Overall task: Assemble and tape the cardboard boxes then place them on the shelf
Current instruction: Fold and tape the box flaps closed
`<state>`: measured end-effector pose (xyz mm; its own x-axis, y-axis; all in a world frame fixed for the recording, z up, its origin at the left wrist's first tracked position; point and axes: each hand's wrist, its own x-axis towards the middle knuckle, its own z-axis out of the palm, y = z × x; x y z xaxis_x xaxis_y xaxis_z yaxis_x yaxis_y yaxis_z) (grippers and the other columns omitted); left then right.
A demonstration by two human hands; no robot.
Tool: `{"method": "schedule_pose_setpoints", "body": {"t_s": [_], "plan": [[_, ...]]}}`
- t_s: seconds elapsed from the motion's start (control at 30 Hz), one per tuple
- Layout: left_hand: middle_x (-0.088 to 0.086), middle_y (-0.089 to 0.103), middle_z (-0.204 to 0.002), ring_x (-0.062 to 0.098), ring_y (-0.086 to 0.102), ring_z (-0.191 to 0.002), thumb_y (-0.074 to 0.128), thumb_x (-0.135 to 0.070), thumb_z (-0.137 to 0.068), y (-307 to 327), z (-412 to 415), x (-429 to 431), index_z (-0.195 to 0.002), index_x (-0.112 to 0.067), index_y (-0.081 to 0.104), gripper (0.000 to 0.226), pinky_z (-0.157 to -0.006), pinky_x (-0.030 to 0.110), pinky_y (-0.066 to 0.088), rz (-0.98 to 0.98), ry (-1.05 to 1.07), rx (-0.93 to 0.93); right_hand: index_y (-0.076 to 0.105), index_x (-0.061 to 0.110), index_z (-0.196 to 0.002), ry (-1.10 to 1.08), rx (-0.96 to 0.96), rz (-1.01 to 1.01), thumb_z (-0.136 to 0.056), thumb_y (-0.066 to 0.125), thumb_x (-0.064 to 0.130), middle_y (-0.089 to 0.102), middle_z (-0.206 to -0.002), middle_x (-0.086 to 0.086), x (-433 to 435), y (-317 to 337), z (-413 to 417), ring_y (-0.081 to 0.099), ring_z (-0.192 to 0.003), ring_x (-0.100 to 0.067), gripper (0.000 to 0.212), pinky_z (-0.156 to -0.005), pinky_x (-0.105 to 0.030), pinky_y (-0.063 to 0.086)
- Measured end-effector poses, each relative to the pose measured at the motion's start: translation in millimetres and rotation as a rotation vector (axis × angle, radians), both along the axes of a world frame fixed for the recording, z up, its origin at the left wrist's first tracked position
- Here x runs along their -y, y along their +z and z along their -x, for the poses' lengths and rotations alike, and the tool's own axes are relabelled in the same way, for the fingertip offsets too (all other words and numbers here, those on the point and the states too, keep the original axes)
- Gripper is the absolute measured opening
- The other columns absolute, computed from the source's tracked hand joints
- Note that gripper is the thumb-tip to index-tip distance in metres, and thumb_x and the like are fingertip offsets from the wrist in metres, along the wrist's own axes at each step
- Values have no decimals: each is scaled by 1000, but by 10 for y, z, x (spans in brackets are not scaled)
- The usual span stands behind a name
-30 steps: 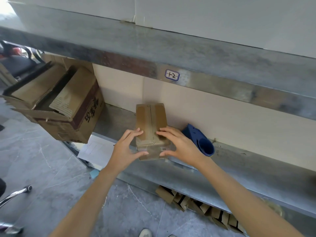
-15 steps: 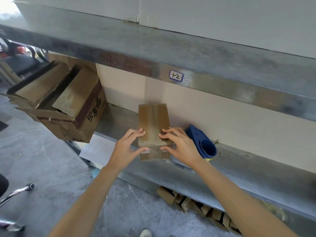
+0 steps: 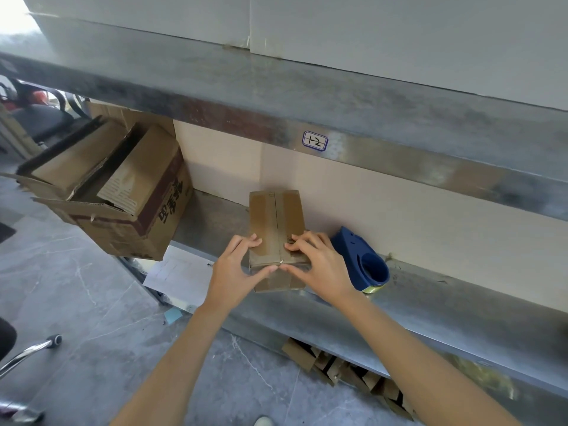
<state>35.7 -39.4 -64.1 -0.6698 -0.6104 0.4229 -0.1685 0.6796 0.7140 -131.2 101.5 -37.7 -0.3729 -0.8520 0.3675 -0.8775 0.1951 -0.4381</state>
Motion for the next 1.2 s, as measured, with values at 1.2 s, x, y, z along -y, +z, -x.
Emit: {"method": "schedule_pose_setpoints", "body": {"t_s": [1.2], "plan": [[-7,67,-109,1,61,-112,69,1,-80,122,43,-38,-104,-9,74,27,-98,15,45,-27,109,-24,75,22,-108,-30,206,52,-90,63,7,69,-112,8,3,101,1,54,-114,-10,26,-88,-28,50]]}}
